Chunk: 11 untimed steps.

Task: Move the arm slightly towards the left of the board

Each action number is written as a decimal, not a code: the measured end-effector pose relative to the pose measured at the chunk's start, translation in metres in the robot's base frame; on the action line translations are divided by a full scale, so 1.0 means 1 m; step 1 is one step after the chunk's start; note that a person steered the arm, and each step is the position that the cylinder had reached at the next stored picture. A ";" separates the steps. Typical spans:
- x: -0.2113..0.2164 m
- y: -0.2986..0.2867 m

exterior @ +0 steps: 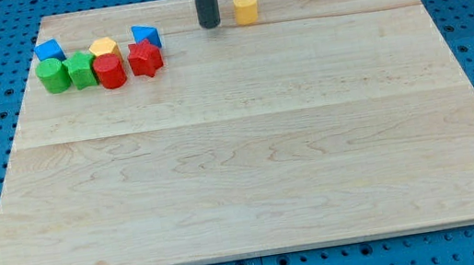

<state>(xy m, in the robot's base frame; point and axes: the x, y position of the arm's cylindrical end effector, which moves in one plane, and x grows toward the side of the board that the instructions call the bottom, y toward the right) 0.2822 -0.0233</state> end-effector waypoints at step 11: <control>0.098 0.162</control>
